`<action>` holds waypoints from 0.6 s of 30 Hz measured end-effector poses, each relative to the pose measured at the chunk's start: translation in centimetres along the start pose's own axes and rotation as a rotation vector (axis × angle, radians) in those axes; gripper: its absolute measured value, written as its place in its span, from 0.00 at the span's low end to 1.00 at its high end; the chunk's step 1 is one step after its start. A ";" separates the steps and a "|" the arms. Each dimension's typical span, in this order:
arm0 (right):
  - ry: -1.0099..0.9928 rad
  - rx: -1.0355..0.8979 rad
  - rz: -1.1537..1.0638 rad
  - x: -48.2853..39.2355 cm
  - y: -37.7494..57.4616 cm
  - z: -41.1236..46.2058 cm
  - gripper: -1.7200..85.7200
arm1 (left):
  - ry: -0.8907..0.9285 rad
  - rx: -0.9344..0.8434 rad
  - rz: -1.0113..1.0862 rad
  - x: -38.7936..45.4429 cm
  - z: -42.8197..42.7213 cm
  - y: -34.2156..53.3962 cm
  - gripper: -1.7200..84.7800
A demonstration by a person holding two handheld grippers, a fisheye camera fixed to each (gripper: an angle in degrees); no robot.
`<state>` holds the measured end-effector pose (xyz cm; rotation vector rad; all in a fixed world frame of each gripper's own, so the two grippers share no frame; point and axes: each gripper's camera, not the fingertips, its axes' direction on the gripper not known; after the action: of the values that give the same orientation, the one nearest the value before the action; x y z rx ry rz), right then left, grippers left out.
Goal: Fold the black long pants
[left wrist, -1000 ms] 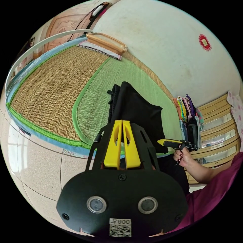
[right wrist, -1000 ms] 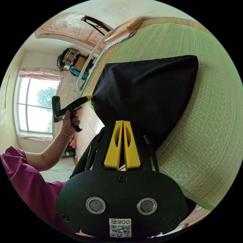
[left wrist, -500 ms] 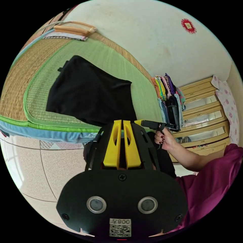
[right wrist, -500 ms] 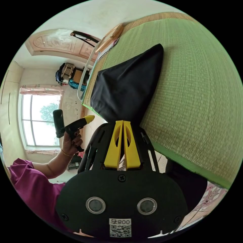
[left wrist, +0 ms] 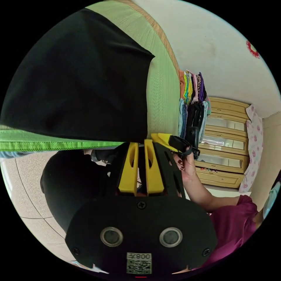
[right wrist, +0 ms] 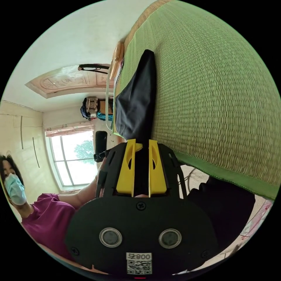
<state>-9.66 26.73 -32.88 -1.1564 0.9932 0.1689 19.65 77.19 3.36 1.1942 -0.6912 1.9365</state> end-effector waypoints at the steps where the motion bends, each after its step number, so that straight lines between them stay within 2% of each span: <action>1: -0.012 -0.003 0.005 0.3 -0.1 0.2 0.11 | 0.012 0.002 0.004 0.0 0.0 0.3 0.06; 8: -0.135 -0.028 0.055 3.2 -1.7 3.3 0.12 | 0.070 0.005 0.051 -0.1 -1.2 3.0 0.03; 18: -0.209 -0.069 0.080 5.4 -4.0 7.6 0.11 | 0.101 0.018 0.077 -0.8 -3.5 7.7 0.03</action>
<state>0.12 29.32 -33.70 -1.1366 0.8538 0.3826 11.82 75.20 0.71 1.0870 -0.6763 2.0553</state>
